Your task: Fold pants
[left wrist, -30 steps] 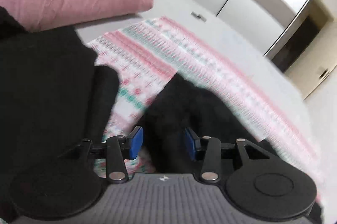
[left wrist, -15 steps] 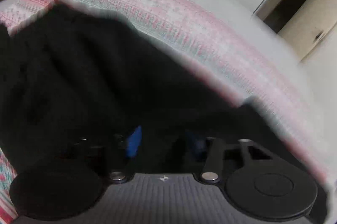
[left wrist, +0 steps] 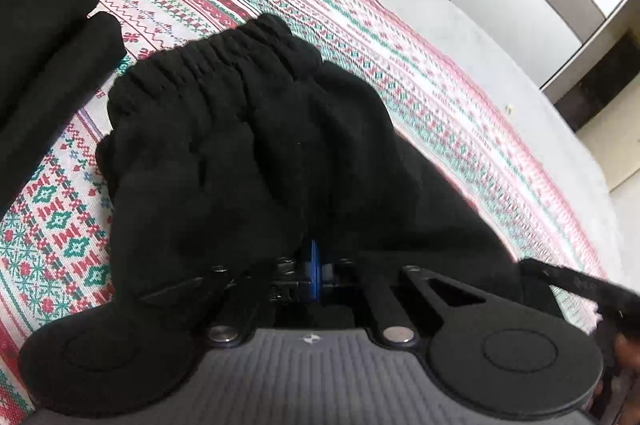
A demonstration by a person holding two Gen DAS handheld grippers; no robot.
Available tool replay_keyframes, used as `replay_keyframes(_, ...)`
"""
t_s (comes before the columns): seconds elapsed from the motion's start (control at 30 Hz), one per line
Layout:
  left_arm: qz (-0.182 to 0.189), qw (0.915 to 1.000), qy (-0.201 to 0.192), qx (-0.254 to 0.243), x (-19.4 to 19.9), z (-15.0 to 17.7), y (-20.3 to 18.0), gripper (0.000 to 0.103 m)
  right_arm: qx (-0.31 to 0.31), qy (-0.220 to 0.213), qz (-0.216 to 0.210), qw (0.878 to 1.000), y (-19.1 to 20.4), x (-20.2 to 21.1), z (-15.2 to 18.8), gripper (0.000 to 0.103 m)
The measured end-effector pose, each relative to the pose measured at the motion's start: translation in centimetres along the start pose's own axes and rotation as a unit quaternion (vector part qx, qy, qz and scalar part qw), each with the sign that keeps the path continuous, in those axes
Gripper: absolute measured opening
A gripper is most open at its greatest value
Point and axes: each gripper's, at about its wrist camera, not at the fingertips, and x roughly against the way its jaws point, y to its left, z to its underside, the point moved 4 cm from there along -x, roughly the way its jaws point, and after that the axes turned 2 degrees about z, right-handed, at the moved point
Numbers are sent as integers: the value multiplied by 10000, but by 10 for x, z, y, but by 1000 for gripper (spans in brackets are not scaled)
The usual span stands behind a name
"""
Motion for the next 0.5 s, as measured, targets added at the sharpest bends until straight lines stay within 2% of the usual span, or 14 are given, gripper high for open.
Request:
replay_keyframes(0.03,-45,10000,-6,-37,0,0,-1,32,48,122,47,9999,2,-13,-1,48)
replay_keyframes(0.07,-79,10000,-11,-24,1,0,-2,32,85,205,-40,9997,0,-19,5,31)
replay_keyframes(0.1,-147,9999,-35,-5,2,-1,-2,32,179,142,-167,9996,3,-22,9,23)
replay_keyframes(0.13,-254,9996,-90,-8,2,-2,-4,32,356,88,-205,9991,9,-20,13,20)
replay_keyframes(0.2,-556,9979,-300,-130,10,1,-12,31,576,-40,-34,9983,19,-14,16,9)
replay_keyframes(0.33,-940,9931,-671,-184,17,-2,-11,31,698,-847,470,9928,27,17,6,2)
replay_keyframes(0.4,-963,9935,-599,-95,17,-1,-4,31,656,-1139,679,9890,26,26,-2,1)
replay_keyframes(0.43,-942,9940,-545,-55,15,-1,-3,31,681,-1158,774,9879,27,21,-9,1)
replay_keyframes(0.5,-936,9941,-539,-76,15,-5,-2,31,725,-882,876,9896,23,-1,-5,1)
